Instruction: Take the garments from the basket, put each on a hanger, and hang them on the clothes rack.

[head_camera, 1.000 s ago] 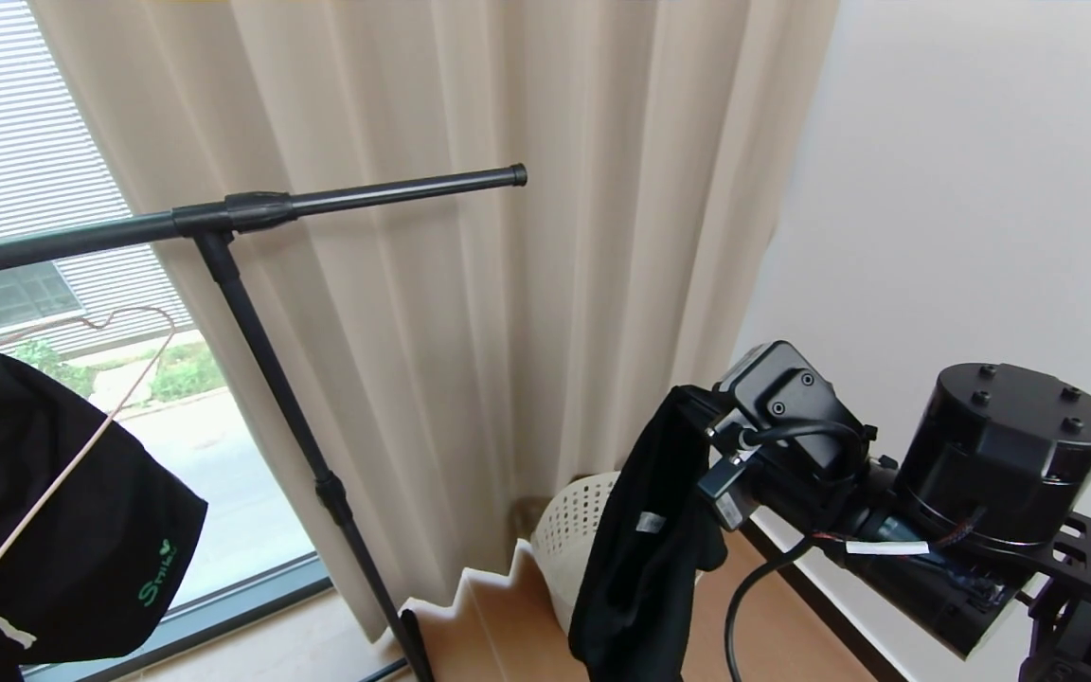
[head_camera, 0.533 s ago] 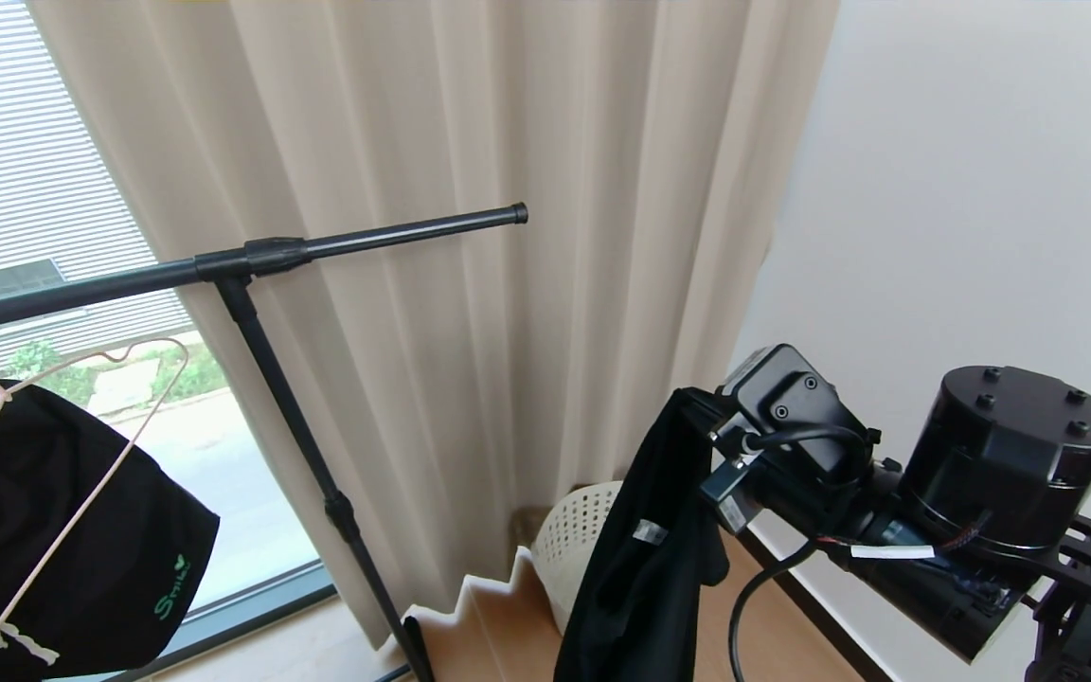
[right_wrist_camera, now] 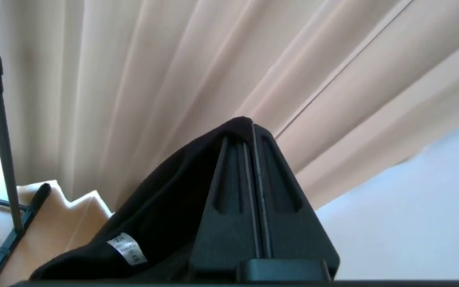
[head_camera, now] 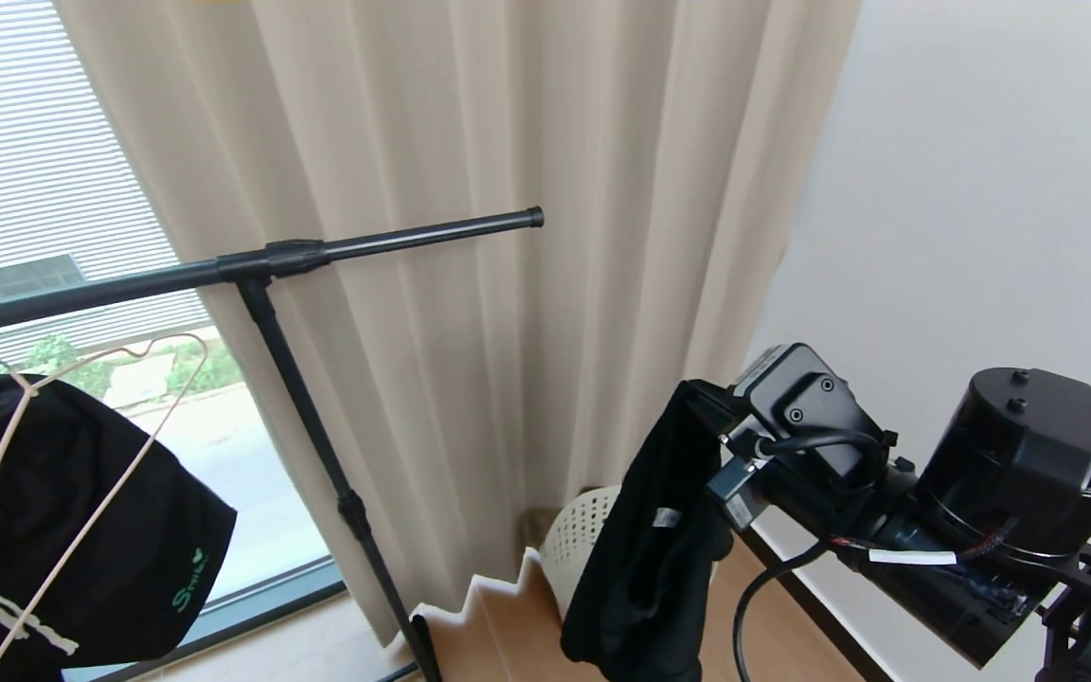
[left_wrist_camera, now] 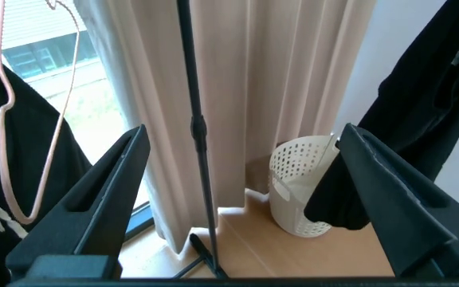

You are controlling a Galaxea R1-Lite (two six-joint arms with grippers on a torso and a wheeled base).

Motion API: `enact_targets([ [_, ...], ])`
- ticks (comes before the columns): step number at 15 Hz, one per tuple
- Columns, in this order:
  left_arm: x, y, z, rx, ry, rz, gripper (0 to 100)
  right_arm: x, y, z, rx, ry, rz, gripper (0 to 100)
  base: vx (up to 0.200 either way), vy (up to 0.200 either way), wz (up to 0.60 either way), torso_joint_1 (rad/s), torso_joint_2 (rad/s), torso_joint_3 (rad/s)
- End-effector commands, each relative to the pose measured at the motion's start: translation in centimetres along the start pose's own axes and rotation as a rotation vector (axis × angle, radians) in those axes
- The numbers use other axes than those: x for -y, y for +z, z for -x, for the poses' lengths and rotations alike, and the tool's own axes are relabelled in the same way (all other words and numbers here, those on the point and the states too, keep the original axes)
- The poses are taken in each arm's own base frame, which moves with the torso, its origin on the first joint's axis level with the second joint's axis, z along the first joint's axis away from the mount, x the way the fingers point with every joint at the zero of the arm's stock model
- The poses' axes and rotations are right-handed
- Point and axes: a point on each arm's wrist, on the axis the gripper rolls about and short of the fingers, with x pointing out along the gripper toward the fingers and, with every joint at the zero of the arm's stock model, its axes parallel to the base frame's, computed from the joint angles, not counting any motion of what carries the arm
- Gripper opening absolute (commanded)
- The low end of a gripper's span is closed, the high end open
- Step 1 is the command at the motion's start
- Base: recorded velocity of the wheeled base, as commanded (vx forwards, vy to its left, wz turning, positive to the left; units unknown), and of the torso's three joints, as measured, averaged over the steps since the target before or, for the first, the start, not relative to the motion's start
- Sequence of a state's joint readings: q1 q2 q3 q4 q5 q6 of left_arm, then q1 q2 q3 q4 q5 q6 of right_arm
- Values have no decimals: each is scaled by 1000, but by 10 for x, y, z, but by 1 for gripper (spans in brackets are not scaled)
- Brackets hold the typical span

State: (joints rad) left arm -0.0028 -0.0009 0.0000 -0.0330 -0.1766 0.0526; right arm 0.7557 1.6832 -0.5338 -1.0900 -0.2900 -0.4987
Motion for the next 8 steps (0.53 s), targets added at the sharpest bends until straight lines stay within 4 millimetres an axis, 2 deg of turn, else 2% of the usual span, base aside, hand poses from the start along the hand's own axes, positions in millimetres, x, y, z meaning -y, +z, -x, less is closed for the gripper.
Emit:
enact_targets([
  [1, 0, 0, 0, -1, -3, 1, 100, 0, 0, 0, -1, 1, 3, 0, 0, 0, 600, -2, 2, 2],
  [6, 0, 0, 0, -1, -3, 4, 100, 0, -1, 0, -3, 2, 5, 0, 0, 0, 600, 6, 5, -3],
  [7, 0, 0, 0, -1, -3, 5, 100, 0, -1, 2, -5, 4, 6, 0, 0, 0, 0, 0, 0, 0],
  [8, 0, 0, 0, -1, -3, 5, 100, 0, 0, 2, 0, 4, 7, 0, 0, 200, 0, 2, -2, 7],
])
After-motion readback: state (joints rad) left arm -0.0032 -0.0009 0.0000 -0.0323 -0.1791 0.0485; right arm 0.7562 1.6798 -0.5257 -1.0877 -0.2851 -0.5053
